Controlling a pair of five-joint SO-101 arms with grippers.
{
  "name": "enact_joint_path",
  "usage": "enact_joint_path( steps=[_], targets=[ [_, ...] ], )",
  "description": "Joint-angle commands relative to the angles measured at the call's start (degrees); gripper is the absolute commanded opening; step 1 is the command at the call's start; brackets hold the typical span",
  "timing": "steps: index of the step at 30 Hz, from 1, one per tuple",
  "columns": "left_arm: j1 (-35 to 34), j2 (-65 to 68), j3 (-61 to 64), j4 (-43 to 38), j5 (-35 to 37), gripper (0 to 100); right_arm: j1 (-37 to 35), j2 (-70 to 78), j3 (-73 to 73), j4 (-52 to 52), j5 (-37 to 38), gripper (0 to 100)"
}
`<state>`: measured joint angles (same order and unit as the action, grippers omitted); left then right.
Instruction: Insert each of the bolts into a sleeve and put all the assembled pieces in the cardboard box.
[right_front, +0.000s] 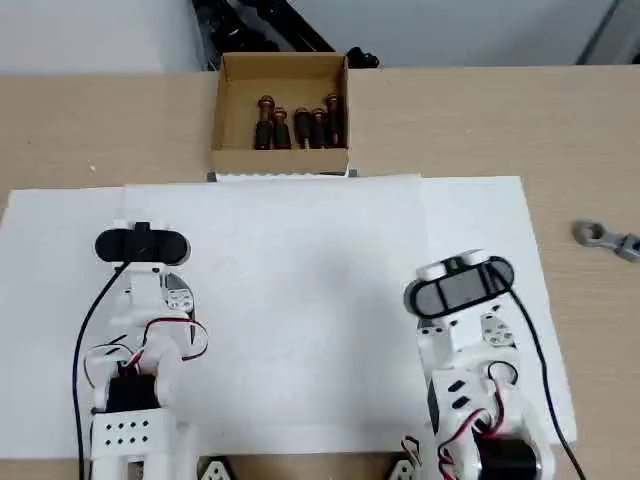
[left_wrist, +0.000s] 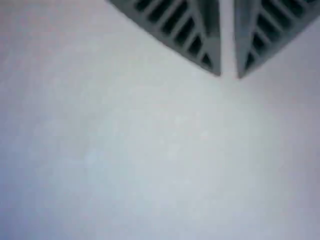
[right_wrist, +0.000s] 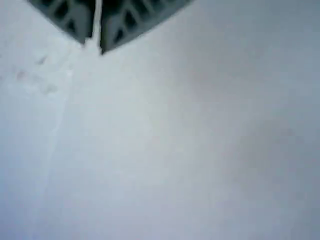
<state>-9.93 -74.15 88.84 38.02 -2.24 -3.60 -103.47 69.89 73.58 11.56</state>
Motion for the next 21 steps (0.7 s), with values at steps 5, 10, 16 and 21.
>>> enact_joint_path(
  steps=[5,10,16,21],
  targets=[
    [-0.09,-0.18,-0.22,-1.23,0.18,0,0.66,-0.66,1.49,-2.24,-3.6,0.4],
    [-0.09,-0.18,-0.22,-1.23,0.26,0,0.31,-0.66,5.45,-0.66,-4.04,0.5],
    [-0.09,-0.18,-0.22,-1.23,0.26,0,0.31,-0.66,7.82,-2.07,-7.38,0.5],
    [-0.18,-0.18,-0.22,-1.23,0.26,0,0.66,-0.66,8.35,-3.56,-8.0,0.5]
  ],
)
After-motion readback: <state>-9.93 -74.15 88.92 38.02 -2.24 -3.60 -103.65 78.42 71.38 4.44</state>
